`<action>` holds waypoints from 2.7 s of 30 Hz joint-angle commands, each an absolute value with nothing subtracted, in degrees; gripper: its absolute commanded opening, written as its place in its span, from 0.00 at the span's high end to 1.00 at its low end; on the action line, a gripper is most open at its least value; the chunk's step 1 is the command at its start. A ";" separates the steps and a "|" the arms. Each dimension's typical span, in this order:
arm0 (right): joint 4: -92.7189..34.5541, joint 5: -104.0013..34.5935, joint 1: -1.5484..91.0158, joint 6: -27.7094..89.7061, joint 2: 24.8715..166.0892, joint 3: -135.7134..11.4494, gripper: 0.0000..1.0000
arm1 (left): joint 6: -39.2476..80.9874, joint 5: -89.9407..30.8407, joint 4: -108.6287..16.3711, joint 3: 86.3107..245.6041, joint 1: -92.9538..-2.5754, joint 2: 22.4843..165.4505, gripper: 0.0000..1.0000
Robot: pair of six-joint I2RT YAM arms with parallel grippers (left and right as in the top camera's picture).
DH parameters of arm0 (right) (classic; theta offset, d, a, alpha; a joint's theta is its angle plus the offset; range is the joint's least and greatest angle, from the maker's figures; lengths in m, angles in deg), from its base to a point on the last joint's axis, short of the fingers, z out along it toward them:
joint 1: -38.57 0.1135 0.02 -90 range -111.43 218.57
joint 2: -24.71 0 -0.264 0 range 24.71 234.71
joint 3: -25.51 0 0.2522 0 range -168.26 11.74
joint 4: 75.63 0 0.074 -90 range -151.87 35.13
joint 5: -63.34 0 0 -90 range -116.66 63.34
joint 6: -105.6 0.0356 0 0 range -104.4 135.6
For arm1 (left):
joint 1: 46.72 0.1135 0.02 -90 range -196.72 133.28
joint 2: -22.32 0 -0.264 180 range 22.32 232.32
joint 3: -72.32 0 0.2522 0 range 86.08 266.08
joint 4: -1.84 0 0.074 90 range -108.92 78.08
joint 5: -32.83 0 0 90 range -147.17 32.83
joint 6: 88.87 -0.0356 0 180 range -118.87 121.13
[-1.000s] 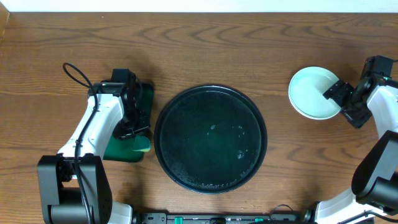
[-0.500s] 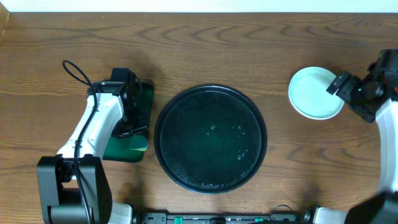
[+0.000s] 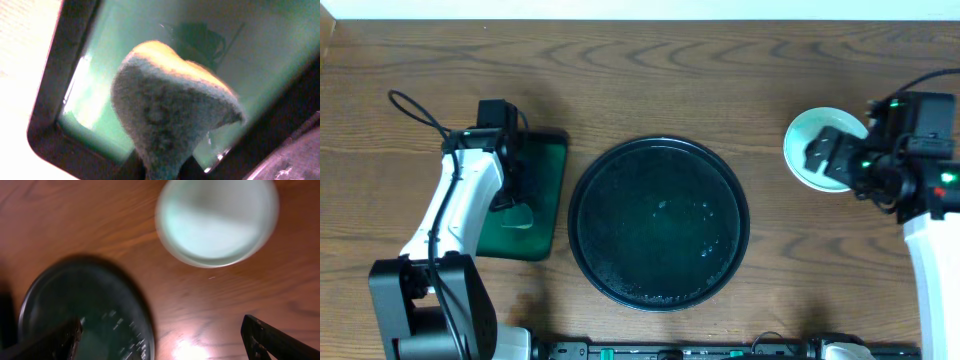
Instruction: Clean dirty plates on tray and stack at the side
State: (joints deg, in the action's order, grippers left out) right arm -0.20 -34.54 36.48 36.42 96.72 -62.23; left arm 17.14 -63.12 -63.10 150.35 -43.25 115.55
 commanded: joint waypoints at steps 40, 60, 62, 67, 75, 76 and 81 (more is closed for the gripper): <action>1.77 -35.74 54.54 -3.99 58.84 -63.59 0.01 | -3.07 -53.07 -67.43 151.71 -47.45 43.79 0.37; 8.68 -32.51 54.54 -3.95 58.73 -63.56 0.01 | -4.39 -53.07 -85.18 151.58 -47.45 35.23 0.18; 10.14 -32.51 54.54 -3.95 58.73 -63.56 0.01 | -3.42 -53.05 -86.66 151.58 -47.45 35.23 0.18; 12.52 -33.12 54.54 -3.30 58.73 -63.54 0.01 | -3.31 -53.07 -86.71 151.58 -47.45 35.23 0.18; 15.17 -34.87 54.54 -3.25 58.73 -63.54 0.01 | -3.34 -53.09 -86.71 151.58 -47.45 35.23 0.17; 15.25 -34.87 54.54 -3.25 58.73 -63.54 0.01 | -3.34 -53.07 -86.73 151.58 -47.45 35.23 0.17; 15.30 -34.89 54.54 -3.25 58.73 -63.54 0.01 | -3.34 -53.07 -86.73 151.58 -47.45 35.23 0.17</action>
